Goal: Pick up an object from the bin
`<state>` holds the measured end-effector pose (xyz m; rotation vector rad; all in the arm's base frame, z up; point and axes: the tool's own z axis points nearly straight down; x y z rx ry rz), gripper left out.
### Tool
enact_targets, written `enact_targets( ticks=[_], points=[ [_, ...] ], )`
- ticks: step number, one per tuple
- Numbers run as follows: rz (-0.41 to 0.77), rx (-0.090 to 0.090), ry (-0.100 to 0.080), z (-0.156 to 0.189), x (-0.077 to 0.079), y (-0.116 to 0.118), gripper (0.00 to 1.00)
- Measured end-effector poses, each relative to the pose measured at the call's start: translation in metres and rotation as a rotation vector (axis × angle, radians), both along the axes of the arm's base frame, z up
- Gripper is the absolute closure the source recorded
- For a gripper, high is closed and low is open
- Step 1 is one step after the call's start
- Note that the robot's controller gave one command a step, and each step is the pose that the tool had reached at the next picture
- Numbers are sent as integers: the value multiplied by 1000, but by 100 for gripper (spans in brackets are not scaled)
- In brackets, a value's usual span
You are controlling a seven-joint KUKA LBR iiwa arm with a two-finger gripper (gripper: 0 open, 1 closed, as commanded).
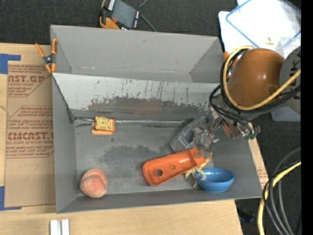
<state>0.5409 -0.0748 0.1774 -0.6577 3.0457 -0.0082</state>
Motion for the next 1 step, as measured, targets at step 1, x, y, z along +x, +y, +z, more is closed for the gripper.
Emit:
enact_targets(
  ticks=[1],
  points=[
    [0,0,0,0,0,0,100]
  ],
)
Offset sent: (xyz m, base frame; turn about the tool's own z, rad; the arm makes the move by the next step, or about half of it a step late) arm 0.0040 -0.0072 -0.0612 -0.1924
